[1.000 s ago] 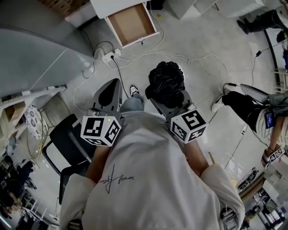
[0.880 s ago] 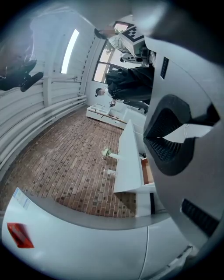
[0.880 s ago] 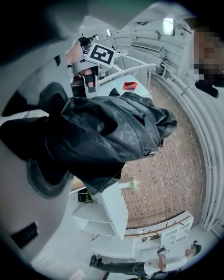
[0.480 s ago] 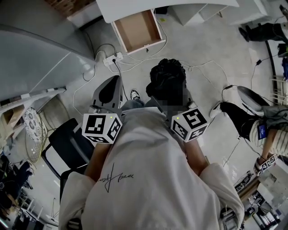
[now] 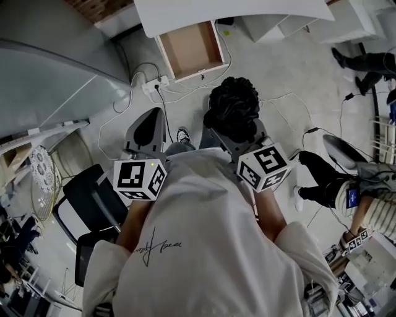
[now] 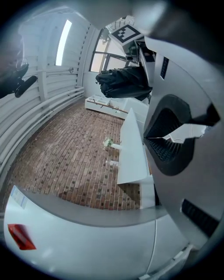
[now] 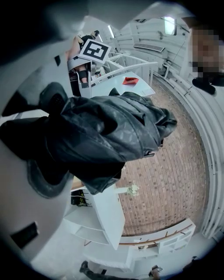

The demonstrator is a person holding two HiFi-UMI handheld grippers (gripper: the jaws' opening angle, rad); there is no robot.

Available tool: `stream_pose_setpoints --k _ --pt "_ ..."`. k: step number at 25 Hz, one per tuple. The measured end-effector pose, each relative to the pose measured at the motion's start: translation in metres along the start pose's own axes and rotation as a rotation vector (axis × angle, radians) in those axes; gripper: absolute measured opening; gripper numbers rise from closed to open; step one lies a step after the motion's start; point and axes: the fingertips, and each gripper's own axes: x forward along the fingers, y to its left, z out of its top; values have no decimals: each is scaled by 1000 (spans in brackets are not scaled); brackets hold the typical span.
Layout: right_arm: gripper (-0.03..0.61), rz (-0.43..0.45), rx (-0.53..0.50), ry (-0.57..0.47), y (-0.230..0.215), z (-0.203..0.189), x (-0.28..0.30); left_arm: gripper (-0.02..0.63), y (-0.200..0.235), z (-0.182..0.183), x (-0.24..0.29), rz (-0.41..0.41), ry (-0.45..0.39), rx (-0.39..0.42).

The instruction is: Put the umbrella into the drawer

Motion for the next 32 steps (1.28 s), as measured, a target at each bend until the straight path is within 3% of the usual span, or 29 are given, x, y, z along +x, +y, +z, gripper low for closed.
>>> stream_pose_setpoints --k 18,32 --pt "288 243 -97 58 -120 72 53 18 -23 52 103 218 -56 -62" --pt "288 433 -175 105 -180 101 86 18 -35 70 139 439 -102 -103"
